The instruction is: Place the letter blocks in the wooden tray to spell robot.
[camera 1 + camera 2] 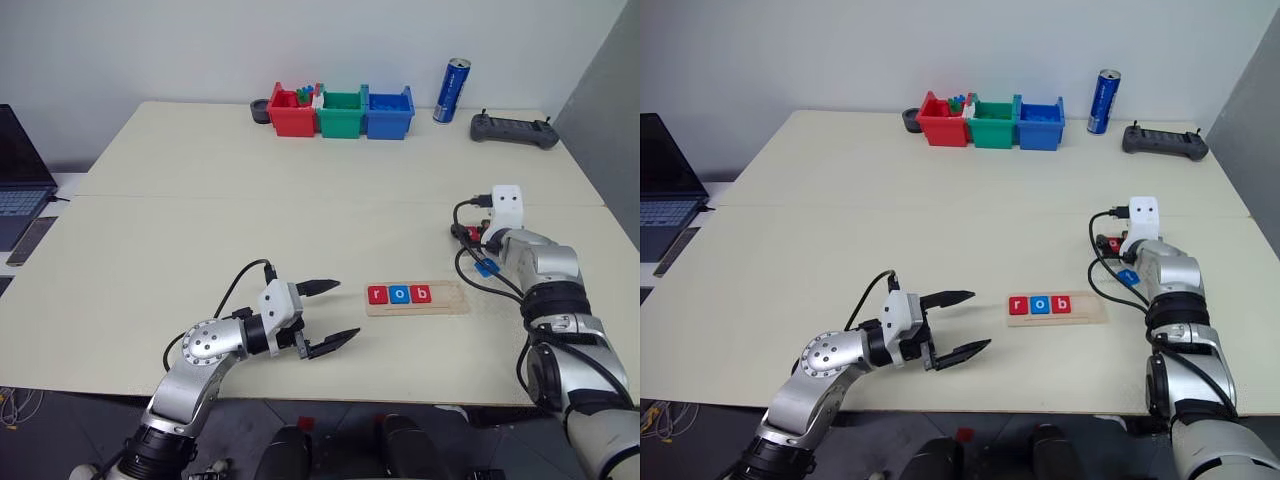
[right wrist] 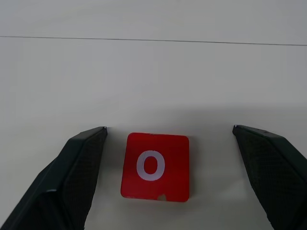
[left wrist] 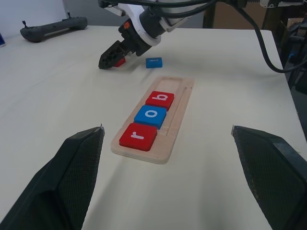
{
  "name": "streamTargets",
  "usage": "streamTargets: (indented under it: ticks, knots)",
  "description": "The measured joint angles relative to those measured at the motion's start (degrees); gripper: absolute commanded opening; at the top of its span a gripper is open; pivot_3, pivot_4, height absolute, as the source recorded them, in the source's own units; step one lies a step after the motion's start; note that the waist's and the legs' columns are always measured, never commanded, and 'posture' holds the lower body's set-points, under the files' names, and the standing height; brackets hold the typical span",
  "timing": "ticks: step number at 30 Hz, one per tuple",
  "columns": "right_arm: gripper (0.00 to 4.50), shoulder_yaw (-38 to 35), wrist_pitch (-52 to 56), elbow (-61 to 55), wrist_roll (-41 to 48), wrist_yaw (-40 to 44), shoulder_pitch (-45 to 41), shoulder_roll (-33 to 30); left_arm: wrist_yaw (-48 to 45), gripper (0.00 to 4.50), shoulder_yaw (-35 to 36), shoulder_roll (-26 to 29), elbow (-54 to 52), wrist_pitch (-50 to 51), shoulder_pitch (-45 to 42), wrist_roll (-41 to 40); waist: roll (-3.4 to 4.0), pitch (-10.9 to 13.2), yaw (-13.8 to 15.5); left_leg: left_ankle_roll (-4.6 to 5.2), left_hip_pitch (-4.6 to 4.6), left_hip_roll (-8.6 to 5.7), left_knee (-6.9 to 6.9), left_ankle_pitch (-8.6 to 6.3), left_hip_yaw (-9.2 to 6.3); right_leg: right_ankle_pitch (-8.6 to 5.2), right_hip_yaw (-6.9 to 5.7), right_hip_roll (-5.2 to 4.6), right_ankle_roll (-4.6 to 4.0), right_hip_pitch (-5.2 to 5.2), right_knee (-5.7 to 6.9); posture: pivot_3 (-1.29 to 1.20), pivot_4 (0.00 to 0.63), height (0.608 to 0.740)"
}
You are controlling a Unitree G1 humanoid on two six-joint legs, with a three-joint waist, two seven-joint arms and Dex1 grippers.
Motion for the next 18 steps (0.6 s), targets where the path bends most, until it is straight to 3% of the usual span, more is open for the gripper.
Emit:
streamTargets:
  ticks: [3, 10, 18]
  knots:
    - [3.86, -0.81, 3.93, -4.67, 0.74, -2.0, 1.48, 1.17, -0.11, 4.5, 0.0, 0.01, 0.0, -0.09, -0.05, 0.0, 0.01, -0.01, -0.01, 0.0, 0.01, 0.0, 0.0, 0.0, 0.0, 0.0, 0.0, 0.01, 0.0, 0.0, 0.02, 0.0, 0.15, 0.74]
    - [1.43, -2.23, 8.87, -9.27, 1.04, -4.05, 2.61, 1.95, -1.13, 4.5, 0.0, 0.01, 0.08, -0.78, -0.39, 0.0, 0.01, -0.01, -0.01, 0.0, 0.02, 0.02, 0.0, 0.0, 0.0, -0.01, 0.0, 0.03, -0.02, 0.0, 0.04, 0.0, 0.15, 0.74]
    - [1.45, -0.05, 11.36, -13.28, 0.94, -1.38, 4.56, -0.15, -1.11, 4.5, -0.04, -0.09, 0.07, -1.09, -0.33, 0.01, 0.01, -0.01, -0.01, 0.0, 0.0, 0.01, -0.01, 0.0, 0.0, -0.02, 0.0, 0.03, -0.02, -0.02, 0.03, 0.0, 0.15, 0.74]
